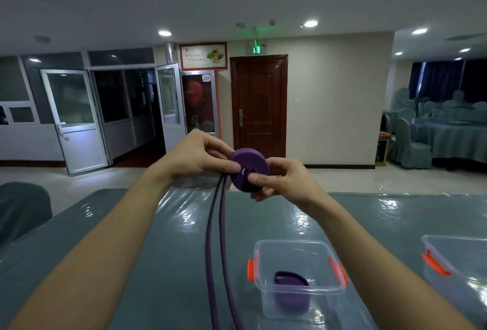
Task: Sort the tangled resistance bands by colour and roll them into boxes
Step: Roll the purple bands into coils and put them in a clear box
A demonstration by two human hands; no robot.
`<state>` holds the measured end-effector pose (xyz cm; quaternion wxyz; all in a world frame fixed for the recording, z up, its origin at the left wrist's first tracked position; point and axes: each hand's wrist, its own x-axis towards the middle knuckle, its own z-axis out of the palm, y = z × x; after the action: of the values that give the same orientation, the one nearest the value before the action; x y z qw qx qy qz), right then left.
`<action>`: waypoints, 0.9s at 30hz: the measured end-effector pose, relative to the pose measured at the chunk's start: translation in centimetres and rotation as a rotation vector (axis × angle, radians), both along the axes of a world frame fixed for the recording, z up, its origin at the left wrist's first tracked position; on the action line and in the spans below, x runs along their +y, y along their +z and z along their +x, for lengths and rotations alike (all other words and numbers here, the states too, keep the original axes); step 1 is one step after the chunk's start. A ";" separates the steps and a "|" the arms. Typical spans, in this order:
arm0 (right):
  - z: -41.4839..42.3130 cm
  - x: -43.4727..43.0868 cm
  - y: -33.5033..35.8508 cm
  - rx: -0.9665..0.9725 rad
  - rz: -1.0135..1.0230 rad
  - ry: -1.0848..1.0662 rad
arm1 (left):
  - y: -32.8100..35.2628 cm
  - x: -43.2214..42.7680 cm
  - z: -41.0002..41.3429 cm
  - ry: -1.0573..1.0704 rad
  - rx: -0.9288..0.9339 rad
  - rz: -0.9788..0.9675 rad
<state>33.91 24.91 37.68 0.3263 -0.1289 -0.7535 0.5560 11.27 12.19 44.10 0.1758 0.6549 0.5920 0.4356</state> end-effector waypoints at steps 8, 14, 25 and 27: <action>-2.6 1.3 2.8 -0.449 0.547 -0.056 | 2.9 3.3 0.6 -0.083 0.603 -0.276; -3.2 3.7 2.0 -0.156 0.311 -0.059 | -0.3 3.5 -3.9 -0.083 0.142 -0.102; -10.0 4.5 -4.4 0.193 -0.113 0.028 | -3.8 5.2 -9.9 -0.014 -0.048 -0.005; -10.6 5.3 -4.5 0.021 0.045 0.018 | -3.1 5.6 -10.7 -0.010 0.125 -0.087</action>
<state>23.33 30.24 33.21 0.3318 -0.1090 -0.7636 0.5431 0.56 17.79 41.00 0.1687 0.6755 0.6171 0.3667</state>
